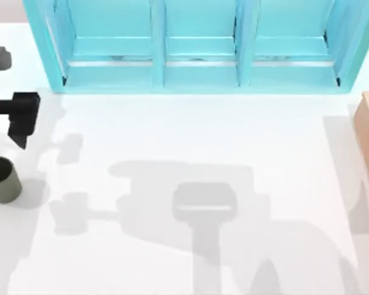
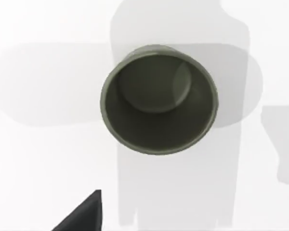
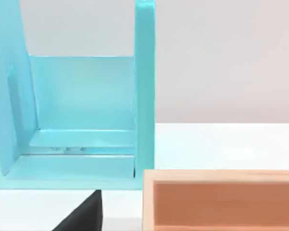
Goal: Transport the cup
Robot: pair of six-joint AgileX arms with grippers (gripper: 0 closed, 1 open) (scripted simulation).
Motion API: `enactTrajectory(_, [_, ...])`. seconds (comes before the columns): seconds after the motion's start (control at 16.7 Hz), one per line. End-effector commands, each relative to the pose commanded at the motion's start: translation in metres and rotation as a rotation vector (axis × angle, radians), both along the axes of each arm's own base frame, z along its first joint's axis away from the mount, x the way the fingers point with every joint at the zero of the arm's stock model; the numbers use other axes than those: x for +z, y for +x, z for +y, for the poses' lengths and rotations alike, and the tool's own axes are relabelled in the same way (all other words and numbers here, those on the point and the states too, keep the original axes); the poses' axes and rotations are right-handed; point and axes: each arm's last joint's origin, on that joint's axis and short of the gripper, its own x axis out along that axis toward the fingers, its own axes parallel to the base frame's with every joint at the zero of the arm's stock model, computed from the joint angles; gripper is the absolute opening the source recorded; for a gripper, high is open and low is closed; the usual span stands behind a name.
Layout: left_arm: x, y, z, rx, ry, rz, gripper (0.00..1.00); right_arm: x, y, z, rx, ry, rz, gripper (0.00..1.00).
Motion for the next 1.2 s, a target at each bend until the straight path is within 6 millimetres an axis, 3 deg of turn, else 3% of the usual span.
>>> enactTrajectory(0.24, [-0.007,0.022,-0.002,-0.001,0.005,0.082,1.00,0.000,0.000,0.000,0.000,0.000,0.000,1.00])
enactTrajectory(0.66, [-0.012,0.023,0.000,0.001,0.005,0.086,1.00,0.000,0.000,0.000,0.000,0.000,0.000,1.00])
enactTrajectory(1.2, [-0.104,0.023,-0.002,-0.001,0.005,0.082,1.00,0.000,0.000,0.000,0.000,0.000,0.000,1.00])
